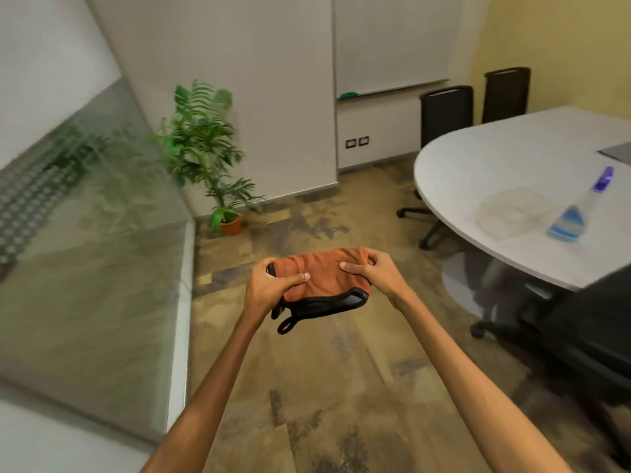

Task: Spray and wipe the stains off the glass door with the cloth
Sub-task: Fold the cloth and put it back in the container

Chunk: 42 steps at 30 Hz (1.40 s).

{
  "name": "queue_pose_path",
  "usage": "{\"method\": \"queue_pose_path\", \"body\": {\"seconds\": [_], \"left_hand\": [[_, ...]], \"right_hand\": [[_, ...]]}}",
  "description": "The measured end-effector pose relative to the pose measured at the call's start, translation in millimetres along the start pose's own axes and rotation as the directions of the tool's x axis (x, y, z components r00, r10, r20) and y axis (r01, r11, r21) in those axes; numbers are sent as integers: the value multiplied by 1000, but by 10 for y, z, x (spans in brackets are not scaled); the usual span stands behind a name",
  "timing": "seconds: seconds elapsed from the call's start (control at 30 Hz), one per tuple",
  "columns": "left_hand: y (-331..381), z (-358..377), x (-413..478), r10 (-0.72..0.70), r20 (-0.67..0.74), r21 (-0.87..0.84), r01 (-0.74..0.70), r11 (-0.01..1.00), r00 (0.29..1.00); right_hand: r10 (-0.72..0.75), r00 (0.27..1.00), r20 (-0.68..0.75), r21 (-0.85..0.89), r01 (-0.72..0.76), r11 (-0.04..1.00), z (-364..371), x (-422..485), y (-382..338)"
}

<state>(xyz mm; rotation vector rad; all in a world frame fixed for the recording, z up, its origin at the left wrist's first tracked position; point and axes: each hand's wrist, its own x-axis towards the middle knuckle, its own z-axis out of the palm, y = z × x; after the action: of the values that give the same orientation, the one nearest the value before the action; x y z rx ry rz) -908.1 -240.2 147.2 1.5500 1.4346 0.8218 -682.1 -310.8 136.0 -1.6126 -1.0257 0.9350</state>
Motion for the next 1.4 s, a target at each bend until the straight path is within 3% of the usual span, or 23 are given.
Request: {"method": "queue_pose_path", "body": {"seconds": [0.13,0.27,0.4,0.7,0.87,1.0,1.17,1.4], "left_hand": [[168,479,423,74,53,-6,-74,997,996],[378,1081,791,132,124,19,-135,991,983],[599,1744,1104,213,178,23,-221,975,961],[1207,3331,2141,135,478,132,-224,966,868],[1586,4104,2539,184,574,113,-299,947,798],[1834,4585,2779,214,583,97,-328,940,784],[2112,5356,3094,263,599,1,-329,944,756],[2469,6607,3603,253,766,-22,-370,929,590]], "right_hand": [[87,978,-187,35,-82,996,-296,285,129],[154,895,-418,13,-164,986,-718,490,292],[200,815,-545,28,-221,975,-1190,754,506],[330,674,-661,145,-317,937,-2333,1653,1009],[409,584,-701,255,-331,909,-2930,2104,1236],[452,521,-724,318,-329,889,-3301,2408,1378],[478,392,-786,350,-354,867,-3773,2859,1554],[543,179,-820,457,-366,811,-4448,3545,1802]]}}
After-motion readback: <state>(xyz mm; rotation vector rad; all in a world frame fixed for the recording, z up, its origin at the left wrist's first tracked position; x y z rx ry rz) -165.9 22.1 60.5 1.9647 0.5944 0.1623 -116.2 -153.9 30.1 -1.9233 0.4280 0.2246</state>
